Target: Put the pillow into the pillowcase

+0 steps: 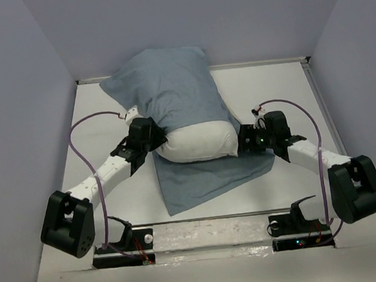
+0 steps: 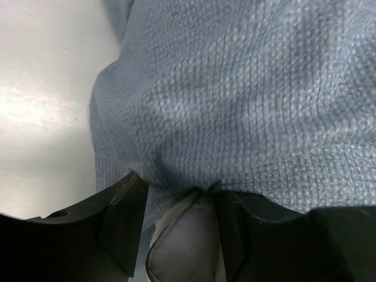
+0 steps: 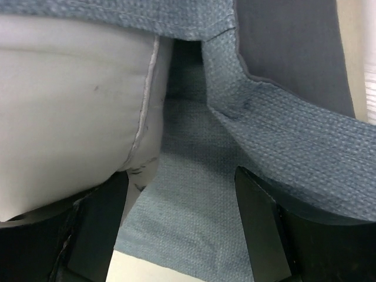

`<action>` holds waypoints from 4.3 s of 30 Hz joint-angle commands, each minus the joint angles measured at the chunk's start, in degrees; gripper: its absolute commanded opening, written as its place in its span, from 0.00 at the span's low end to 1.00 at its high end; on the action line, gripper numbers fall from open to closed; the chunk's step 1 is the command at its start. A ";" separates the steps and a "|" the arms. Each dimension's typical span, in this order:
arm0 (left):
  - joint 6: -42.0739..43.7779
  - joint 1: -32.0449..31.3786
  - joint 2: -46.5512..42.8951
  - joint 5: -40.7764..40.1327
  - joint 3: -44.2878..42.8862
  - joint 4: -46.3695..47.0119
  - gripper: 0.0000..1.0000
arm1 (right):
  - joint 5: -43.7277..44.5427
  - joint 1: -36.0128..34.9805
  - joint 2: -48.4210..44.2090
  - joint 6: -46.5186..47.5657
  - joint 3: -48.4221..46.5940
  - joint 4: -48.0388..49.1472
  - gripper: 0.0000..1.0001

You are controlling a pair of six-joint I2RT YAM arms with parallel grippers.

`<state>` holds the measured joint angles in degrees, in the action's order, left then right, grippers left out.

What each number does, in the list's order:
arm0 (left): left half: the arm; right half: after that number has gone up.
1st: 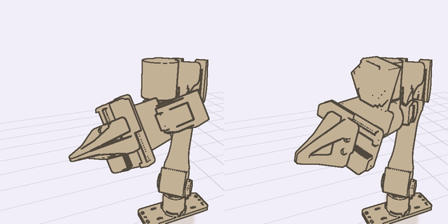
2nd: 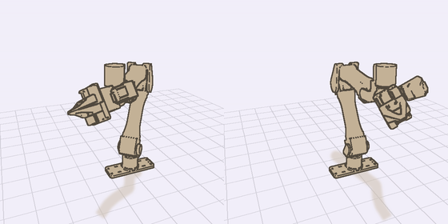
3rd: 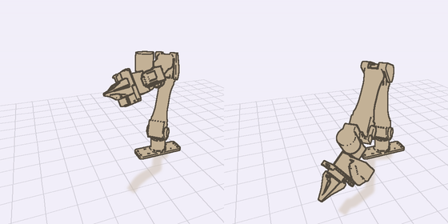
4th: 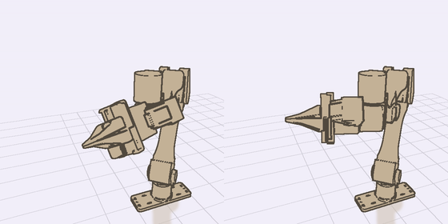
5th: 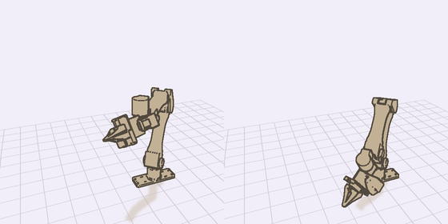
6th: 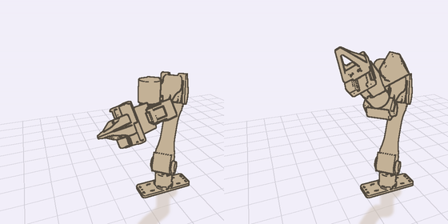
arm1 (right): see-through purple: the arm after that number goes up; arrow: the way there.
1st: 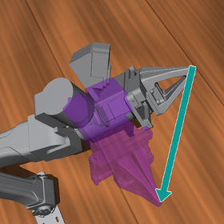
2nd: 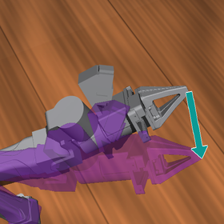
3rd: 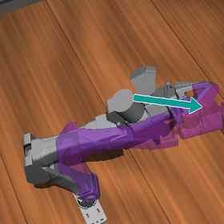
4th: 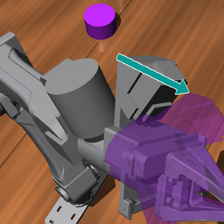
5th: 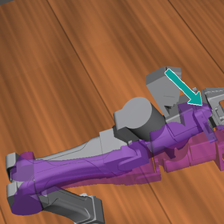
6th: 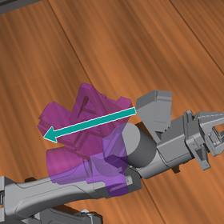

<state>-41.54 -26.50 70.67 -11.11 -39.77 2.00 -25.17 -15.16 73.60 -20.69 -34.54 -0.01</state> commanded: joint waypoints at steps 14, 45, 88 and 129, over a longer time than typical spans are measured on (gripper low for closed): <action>1.56 8.83 -24.69 -0.31 17.26 5.48 0.79 | 4.96 0.13 1.37 -3.30 -4.56 4.58 0.61; -6.09 8.40 -8.98 20.78 28.60 24.53 0.59 | 7.43 2.84 -8.13 -1.55 -7.03 0.36 0.65; -3.20 9.80 -35.69 25.35 17.37 15.84 0.00 | -11.22 -2.95 5.19 -1.72 1.84 10.29 0.00; 1.72 9.80 -17.67 25.02 -55.82 11.61 0.00 | 10.21 -2.95 -16.82 -7.35 -74.36 -15.31 0.00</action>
<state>-41.15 -16.78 59.09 16.75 -106.34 4.91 -16.05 -18.09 62.24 -28.12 -123.07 -23.40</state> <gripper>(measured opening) 0.025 0.020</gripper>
